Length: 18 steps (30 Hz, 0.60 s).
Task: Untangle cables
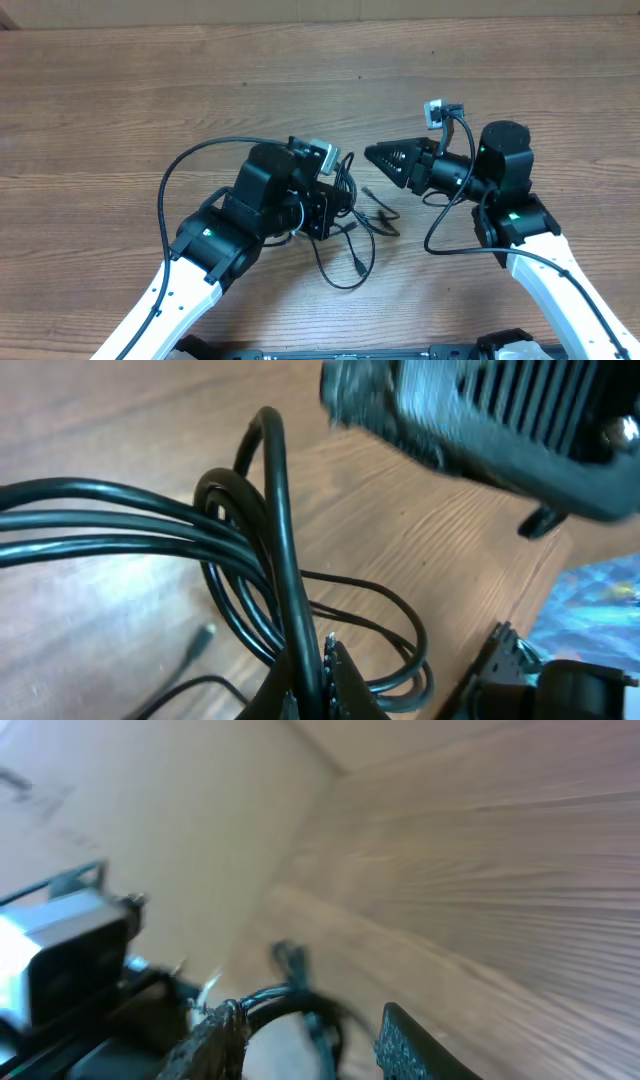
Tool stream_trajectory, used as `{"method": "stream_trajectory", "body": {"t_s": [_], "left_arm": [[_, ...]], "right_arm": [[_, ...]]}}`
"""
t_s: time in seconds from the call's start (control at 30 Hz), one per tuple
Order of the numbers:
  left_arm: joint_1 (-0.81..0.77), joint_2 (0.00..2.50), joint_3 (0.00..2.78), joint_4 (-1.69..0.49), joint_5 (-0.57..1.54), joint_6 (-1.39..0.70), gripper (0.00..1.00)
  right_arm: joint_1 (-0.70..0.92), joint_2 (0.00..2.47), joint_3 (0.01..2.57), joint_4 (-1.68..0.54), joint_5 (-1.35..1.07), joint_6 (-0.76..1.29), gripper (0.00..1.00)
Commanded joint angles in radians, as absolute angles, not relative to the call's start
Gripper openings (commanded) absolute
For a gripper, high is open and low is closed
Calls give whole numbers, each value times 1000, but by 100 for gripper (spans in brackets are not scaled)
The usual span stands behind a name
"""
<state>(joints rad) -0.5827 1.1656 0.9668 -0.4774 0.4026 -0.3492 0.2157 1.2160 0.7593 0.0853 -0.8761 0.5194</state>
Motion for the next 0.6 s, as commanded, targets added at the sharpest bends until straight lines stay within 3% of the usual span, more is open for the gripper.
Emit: {"method": "stream_trajectory", "body": {"t_s": [0.0,0.27,0.57], "left_arm": [[-589,1155,992,-453,392,-152,4],[-590,1156,992,-430,393,157,4],[-583,1113,992,-352,381,153,4]], "right_arm": [[209,1193,778,99,-1001,597,42],[209,1193,778,100,-1023,710,42],[207,1193,778,88,-1023,566,51]]}}
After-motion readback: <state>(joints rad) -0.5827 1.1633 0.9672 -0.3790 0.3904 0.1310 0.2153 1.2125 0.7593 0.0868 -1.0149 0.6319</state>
